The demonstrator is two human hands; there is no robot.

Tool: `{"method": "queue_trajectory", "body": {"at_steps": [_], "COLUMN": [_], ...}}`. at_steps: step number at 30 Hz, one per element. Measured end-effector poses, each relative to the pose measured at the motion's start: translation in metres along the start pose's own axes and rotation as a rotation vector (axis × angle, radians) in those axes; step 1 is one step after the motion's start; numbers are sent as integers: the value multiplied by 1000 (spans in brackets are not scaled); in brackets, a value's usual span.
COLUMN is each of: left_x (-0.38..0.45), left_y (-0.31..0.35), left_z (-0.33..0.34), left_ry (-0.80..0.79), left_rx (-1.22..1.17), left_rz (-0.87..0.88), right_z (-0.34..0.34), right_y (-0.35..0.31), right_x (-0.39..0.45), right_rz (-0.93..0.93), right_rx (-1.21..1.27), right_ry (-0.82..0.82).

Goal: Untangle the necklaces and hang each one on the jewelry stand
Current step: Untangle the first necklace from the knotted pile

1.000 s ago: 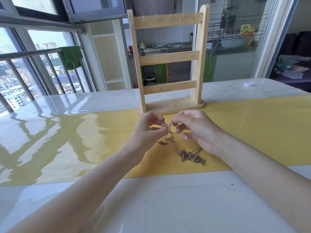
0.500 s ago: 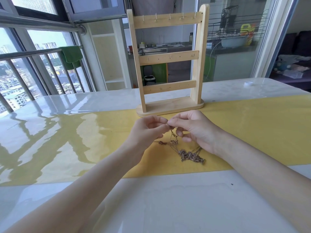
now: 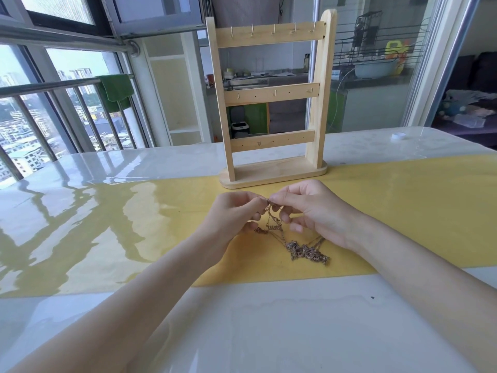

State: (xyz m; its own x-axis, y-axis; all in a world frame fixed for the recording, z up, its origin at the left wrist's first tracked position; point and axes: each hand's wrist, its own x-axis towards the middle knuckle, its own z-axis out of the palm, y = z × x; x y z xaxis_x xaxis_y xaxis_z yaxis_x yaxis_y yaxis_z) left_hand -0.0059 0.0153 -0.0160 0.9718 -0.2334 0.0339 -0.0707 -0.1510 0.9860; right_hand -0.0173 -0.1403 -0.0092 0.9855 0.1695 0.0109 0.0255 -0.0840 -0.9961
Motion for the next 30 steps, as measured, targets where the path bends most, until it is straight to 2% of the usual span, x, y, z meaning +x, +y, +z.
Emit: {"method": "queue_trajectory", "body": {"at_steps": [7, 10, 14, 17, 19, 21, 24, 27, 30], "left_x": [1, 1, -1, 0, 1, 1, -1, -1, 0], "left_y": [2, 1, -4, -5, -3, 0, 3, 3, 4], "left_z": [0, 2, 8, 8, 6, 6, 6, 7, 8], "left_ry": [21, 11, 22, 52, 50, 11, -39, -46, -35], "left_rx": [31, 139, 378, 413, 296, 81, -155, -337, -410], "left_rz": [24, 80, 207, 215, 144, 30, -90, -147, -149], "right_z": [-5, -4, 0, 0, -1, -1, -3, -3, -4], "right_y": [1, 0, 1, 1, -1, -3, -6, -6, -3], "right_x": [1, 2, 1, 0, -1, -2, -3, -3, -1], "right_rz": [2, 28, 58, 33, 30, 28, 36, 26, 28], "right_rx": [31, 132, 144, 189, 242, 264, 229, 181, 179], "right_ry": [38, 26, 3, -6, -14, -32, -66, -86, -60]}}
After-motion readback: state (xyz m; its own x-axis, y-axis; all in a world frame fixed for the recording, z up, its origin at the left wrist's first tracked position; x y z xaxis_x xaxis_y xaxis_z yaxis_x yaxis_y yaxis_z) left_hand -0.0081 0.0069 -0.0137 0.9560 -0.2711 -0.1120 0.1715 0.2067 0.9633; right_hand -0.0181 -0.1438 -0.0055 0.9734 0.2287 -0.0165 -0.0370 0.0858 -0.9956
